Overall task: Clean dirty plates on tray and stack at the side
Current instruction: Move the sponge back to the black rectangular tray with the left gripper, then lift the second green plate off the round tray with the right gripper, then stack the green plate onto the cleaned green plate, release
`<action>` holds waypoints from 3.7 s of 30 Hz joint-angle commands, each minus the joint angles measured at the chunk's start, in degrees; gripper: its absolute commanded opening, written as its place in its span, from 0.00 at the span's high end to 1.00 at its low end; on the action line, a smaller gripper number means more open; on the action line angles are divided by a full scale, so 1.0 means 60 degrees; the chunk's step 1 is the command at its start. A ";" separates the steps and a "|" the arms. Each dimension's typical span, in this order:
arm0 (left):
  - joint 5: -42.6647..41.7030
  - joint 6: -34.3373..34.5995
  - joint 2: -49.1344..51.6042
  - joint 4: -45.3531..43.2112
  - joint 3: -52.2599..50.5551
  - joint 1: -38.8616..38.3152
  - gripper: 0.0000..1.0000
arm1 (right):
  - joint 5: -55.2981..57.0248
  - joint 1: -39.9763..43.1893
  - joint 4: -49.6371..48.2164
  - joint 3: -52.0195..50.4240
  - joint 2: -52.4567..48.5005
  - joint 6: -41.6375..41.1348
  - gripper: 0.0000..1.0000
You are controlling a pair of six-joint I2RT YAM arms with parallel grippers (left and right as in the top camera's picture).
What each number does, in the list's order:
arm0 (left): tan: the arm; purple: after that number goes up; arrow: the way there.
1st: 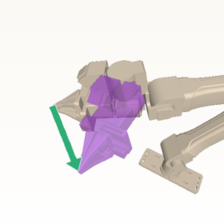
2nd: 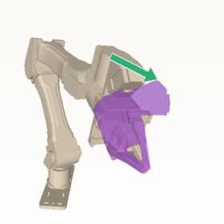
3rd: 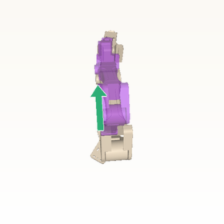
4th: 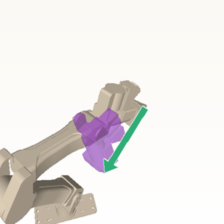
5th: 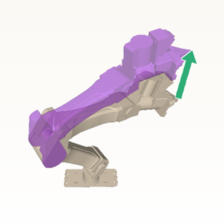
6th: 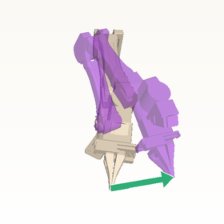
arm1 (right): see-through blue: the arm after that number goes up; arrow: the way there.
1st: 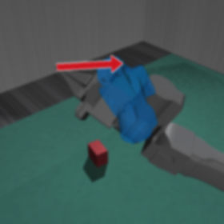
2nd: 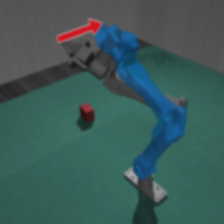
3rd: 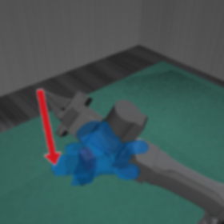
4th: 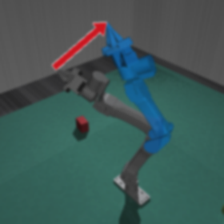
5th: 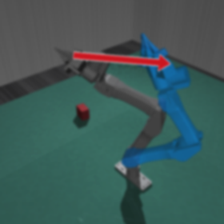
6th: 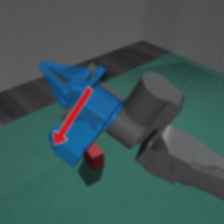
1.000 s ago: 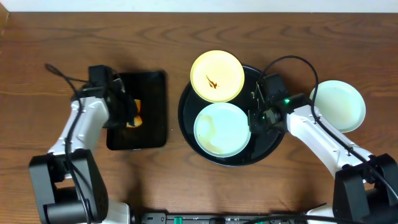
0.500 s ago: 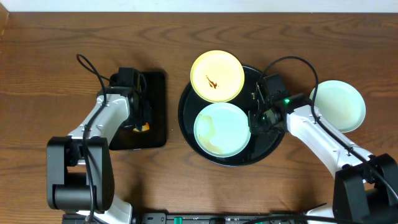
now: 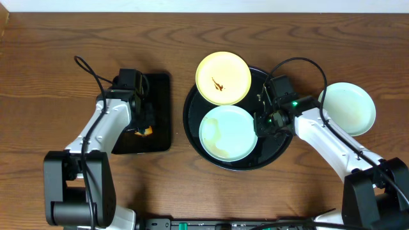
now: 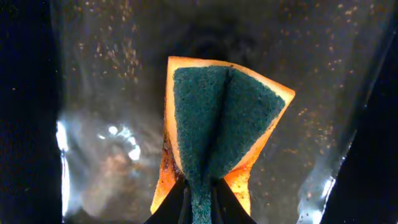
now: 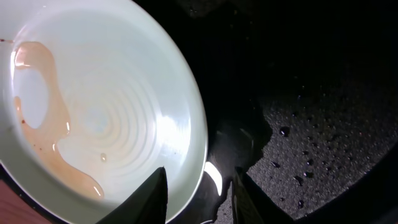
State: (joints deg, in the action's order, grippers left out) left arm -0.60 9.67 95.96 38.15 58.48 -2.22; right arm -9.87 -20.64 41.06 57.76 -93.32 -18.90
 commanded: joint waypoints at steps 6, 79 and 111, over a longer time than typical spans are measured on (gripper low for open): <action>0.0178 0.0117 -0.0142 0.0066 -0.0084 -0.0018 0.89 | -0.0062 -0.0127 -0.0568 -0.0444 -0.0098 -0.0073 0.68; 0.0182 0.0117 -0.0142 0.0062 -0.0084 -0.0018 0.88 | 1.0684 -0.3450 -0.4754 -0.1596 0.4135 0.6138 0.99; 0.0178 0.0157 -0.0142 0.0069 -0.0087 -0.0018 0.88 | 0.3818 0.3053 -0.1861 -0.1005 0.4124 0.0288 0.99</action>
State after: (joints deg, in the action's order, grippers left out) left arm -0.45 10.33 95.90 38.54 58.41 -2.22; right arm 26.28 -8.64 29.41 50.13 -69.23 -13.80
